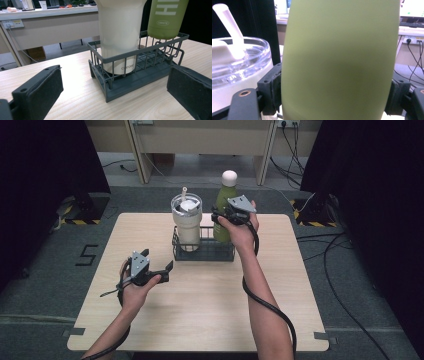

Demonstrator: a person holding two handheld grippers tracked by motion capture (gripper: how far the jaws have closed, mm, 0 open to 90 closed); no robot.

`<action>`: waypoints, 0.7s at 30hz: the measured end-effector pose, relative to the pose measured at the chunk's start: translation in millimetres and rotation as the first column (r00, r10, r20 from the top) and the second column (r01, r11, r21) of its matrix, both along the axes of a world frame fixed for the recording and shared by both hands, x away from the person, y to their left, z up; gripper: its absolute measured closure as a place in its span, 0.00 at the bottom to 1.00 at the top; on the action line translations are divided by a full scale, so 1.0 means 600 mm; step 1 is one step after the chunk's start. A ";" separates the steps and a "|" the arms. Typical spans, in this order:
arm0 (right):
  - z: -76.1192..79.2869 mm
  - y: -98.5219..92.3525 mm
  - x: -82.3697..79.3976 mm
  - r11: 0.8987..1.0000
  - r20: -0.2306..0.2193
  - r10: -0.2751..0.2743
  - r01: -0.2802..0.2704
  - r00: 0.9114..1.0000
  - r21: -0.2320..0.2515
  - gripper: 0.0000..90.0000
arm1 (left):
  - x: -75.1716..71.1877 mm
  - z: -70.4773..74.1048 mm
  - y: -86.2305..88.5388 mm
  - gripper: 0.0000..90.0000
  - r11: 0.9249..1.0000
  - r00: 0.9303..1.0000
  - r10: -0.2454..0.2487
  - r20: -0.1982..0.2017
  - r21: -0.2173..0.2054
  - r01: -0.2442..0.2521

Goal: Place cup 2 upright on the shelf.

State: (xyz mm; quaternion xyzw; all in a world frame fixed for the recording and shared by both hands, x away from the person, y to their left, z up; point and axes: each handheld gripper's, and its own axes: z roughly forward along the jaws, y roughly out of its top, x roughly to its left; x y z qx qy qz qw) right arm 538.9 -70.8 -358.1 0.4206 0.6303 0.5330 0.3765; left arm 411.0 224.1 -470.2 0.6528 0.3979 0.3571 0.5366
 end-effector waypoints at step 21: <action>-0.048 0.009 0.022 0.999 -0.071 -0.017 0.015 0.997 -0.034 0.24 | -0.001 0.000 0.002 0.00 1.000 1.000 0.002 0.000 -0.002 -0.002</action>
